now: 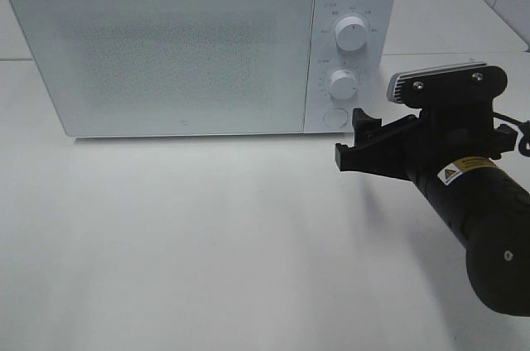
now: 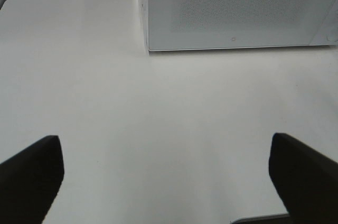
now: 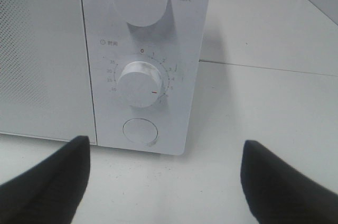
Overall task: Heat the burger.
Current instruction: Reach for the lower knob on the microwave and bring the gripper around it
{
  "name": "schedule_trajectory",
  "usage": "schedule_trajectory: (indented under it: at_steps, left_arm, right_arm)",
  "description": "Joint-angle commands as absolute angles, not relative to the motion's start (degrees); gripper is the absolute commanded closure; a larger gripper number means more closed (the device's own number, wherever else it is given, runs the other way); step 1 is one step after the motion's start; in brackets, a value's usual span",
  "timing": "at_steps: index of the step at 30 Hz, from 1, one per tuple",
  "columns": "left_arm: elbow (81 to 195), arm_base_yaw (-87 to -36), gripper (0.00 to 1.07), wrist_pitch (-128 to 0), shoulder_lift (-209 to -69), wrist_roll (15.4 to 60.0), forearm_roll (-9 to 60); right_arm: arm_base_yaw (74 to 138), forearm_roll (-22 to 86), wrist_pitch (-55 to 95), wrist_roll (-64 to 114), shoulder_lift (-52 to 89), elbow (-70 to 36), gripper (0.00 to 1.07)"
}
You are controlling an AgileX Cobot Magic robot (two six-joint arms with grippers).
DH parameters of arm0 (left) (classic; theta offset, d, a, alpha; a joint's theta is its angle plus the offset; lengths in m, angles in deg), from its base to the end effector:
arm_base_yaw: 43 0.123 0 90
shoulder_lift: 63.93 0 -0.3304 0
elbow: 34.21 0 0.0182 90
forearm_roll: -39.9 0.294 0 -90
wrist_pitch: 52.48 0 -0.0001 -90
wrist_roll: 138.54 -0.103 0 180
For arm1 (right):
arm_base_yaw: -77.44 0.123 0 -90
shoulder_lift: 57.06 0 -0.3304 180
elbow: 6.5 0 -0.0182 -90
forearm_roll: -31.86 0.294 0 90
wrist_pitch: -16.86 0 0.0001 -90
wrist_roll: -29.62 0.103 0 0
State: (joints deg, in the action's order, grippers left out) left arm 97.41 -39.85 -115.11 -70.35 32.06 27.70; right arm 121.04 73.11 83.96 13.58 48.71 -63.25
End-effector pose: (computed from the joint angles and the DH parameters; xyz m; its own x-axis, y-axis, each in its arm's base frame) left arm -0.0073 -0.0198 0.2984 -0.4433 0.0395 -0.8955 0.1422 0.9895 -0.0268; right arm 0.2427 0.1447 0.1491 -0.1543 -0.0933 -0.9836 -0.1100 0.9910 -0.0767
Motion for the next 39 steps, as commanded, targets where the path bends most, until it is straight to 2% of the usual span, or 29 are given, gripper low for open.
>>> schedule_trajectory:
  at_steps: [1, 22, 30, 39]
  left_arm:
    - [97.4, -39.7, 0.09, -114.3, -69.3, 32.6, 27.2]
    - [97.4, -39.7, 0.09, -114.3, -69.3, 32.6, 27.2]
    - [97.4, -39.7, 0.09, -114.3, -69.3, 32.6, 27.2]
    - [97.4, -39.7, 0.09, -114.3, -69.3, 32.6, 27.2]
  right_arm:
    - [121.2, 72.7, 84.7, 14.4, 48.6, -63.2, 0.33]
    - [121.1, 71.2, 85.6, 16.6, 48.6, -63.0, 0.36]
    - [120.9, 71.0, 86.0, 15.9, 49.0, -60.2, 0.36]
    - [120.9, 70.8, 86.8, 16.0, 55.6, -55.7, 0.36]
